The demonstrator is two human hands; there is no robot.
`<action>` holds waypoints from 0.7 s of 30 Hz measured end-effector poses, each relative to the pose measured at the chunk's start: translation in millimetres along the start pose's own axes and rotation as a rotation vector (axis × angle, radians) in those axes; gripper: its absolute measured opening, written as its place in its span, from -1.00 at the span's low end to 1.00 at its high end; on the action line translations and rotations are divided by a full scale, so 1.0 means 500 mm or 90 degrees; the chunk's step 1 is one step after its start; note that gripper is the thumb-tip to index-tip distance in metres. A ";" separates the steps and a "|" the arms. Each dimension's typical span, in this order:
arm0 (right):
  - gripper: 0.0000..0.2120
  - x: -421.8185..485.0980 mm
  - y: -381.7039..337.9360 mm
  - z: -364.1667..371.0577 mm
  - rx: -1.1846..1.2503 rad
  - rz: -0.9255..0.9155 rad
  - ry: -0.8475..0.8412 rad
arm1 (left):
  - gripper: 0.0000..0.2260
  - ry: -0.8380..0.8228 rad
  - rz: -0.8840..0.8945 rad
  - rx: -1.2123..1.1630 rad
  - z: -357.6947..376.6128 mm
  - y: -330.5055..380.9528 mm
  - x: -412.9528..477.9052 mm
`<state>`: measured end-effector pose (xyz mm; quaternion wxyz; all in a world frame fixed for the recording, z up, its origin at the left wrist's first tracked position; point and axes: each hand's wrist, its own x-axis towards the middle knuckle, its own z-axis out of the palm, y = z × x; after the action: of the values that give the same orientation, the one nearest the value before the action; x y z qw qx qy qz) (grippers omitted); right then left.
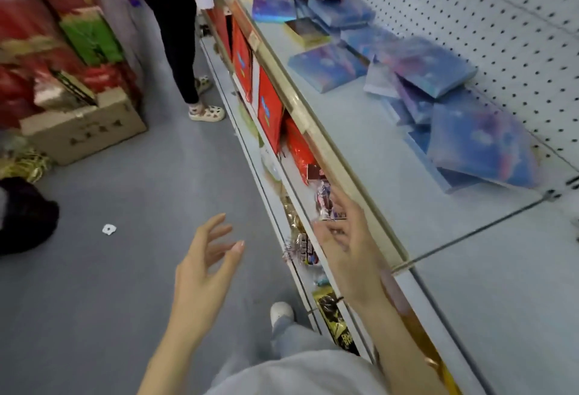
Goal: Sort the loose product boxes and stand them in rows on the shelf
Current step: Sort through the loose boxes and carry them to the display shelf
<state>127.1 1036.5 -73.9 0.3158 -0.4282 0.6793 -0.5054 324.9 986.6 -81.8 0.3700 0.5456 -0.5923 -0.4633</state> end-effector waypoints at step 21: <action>-0.51 0.635 -0.158 0.334 0.044 0.054 0.191 | -0.66 -0.193 0.094 0.153 -0.184 0.025 0.849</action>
<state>154.0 671.1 -45.3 0.2466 -0.3074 0.7185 -0.5731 352.6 552.9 -71.2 0.2416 0.4647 -0.7307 -0.4378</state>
